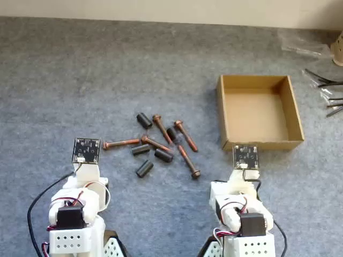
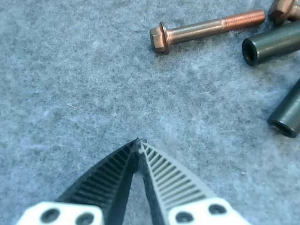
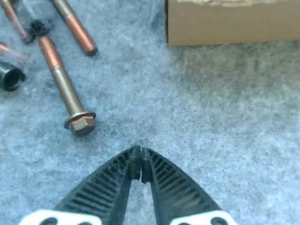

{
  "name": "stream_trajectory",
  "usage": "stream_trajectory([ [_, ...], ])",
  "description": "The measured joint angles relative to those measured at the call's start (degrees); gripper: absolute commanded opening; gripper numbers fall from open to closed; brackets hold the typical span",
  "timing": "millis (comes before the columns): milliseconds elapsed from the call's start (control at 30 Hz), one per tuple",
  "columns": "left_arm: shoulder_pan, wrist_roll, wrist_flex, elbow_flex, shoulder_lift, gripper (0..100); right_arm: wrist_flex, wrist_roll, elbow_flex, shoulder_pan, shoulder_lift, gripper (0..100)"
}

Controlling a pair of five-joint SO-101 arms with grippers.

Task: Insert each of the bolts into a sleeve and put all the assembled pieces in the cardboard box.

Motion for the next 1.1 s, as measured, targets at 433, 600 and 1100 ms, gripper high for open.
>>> stream_trajectory([
  [433,0.0,0.0,0.0,0.0,0.0,1,0.0,0.0,0.0,0.0,0.0,0.5],
  [600,0.0,0.0,0.0,0.0,0.0,1,0.0,0.0,0.0,0.0,0.0,0.5],
  [1100,0.0,0.0,-8.35,0.0,0.0,1,-9.32,0.0,0.0,0.0,0.0,0.6],
])
